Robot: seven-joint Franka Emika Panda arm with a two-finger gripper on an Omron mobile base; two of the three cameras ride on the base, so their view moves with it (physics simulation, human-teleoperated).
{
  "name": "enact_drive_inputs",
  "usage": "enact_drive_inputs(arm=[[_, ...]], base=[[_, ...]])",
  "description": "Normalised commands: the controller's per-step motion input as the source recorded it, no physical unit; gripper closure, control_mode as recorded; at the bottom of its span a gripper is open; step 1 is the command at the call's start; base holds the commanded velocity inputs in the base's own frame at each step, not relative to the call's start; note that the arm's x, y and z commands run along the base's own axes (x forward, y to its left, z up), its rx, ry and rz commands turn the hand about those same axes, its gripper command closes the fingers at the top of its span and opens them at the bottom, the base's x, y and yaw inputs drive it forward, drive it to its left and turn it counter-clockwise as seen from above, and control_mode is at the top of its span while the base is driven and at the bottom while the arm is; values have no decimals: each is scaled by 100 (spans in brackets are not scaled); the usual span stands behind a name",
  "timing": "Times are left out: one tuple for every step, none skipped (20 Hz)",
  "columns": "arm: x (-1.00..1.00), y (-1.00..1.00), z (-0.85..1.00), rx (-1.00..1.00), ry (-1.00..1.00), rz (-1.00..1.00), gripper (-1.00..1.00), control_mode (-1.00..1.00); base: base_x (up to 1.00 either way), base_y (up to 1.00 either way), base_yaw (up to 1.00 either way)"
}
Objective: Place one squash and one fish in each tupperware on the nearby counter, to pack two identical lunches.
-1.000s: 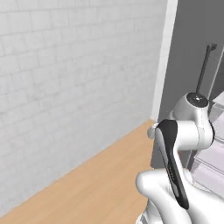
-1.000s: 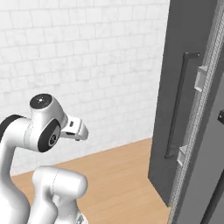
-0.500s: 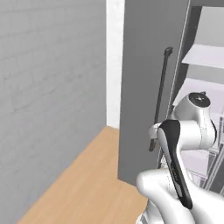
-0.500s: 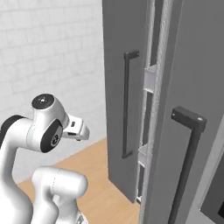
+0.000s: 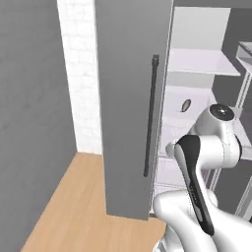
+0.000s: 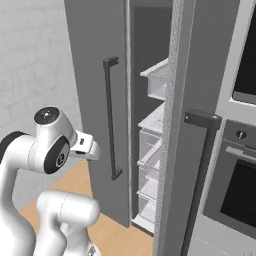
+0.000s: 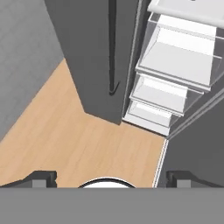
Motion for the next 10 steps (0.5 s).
enact_drive_inputs(arm=[[0, 0, 0, 0, 0, 0, -100, 100], [0, 0, 0, 0, 0, 0, -100, 100], [0, 0, 0, 0, 0, 0, -100, 100], [0, 0, 0, 0, 0, 0, -100, 100], [0, 0, 0, 0, 0, 0, -100, 100], [0, 0, 0, 0, 0, 0, -100, 100], [0, 0, 0, 0, 0, 0, -100, 100], [0, 0, 0, 0, 0, 0, -100, 100], [0, 0, 0, 0, 0, 0, -100, 100], [0, 0, 0, 0, 0, 0, -100, 100]], base=[[47, 0, -48], [56, 14, -44], [61, 22, -41], [62, 23, -40], [60, 19, -40], [57, 11, -39], [50, 0, -39], [39, 0, -39], [33, 0, -39], [30, 0, -39]])
